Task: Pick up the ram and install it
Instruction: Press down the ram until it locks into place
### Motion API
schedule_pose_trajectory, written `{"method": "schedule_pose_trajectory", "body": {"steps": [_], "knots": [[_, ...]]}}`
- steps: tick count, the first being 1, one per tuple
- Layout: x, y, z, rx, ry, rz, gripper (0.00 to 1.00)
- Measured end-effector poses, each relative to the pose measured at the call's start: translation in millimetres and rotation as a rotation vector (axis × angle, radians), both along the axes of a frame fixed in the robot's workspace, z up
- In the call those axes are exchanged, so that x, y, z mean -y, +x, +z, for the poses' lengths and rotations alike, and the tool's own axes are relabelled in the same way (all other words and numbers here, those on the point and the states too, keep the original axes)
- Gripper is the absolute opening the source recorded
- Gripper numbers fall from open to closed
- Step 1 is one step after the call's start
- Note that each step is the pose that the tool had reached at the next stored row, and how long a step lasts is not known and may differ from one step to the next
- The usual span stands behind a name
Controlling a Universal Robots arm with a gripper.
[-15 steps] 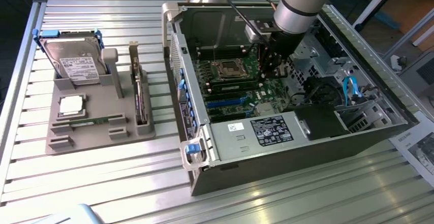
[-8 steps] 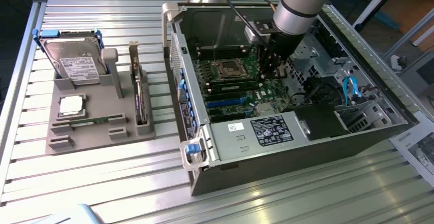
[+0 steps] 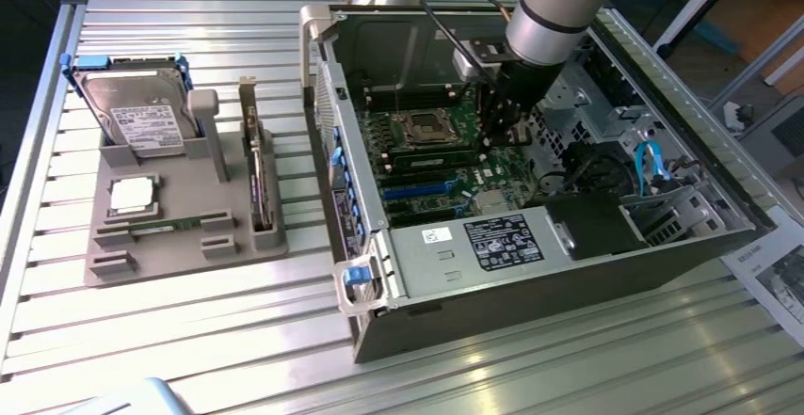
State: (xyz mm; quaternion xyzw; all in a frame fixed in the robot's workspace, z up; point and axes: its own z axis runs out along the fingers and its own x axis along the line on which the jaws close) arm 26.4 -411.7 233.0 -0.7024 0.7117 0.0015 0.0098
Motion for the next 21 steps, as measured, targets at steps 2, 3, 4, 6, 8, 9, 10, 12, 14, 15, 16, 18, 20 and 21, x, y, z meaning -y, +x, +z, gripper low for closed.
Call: {"method": "schedule_pose_trajectory", "body": {"steps": [2, 3, 4, 6, 8, 9, 10, 12, 14, 15, 16, 18, 20, 21], "knots": [[0.0, 0.0, -0.4, 0.0, 0.0, 0.0, 0.1], [0.0, 0.0, -0.8, 0.0001, -0.0001, 0.0, 0.1], [0.0, 0.0, -1.2, 0.0002, 0.0, 0.0, 0.1], [0.0, 0.0, -1.6, 0.0002, -0.0001, 0.0, 0.1], [0.0, 0.0, -1.7, 0.0003, -0.0001, 0.0, 0.1], [0.0, 0.0, -1.6, 0.0002, 0.0003, 0.0, 0.1], [-0.1, 0.1, -0.9, -0.0004, 0.0006, 0.0, 0.1], [0.0, 0.1, 2.1, -0.0019, 0.0001, 0.0, 0.1], [0.0, 0.2, 8.6, -0.0046, 0.0, 0.0, 0.1], [0.0, 0.3, 10.7, -0.0055, 0.0001, 0.0, 0.1], [0.0, 0.3, 12.6, -0.0061, 0.0001, 0.0, 0.1], [0.0, 0.4, 16.8, -0.0074, -0.0006, 0.0, 0.1], [0.0, 0.4, 17.2, -0.0075, -0.0026, 0.0, 0.1], [0.0, 0.4, 17.2, -0.0074, -0.0029, 0.0, 0.1]]}}
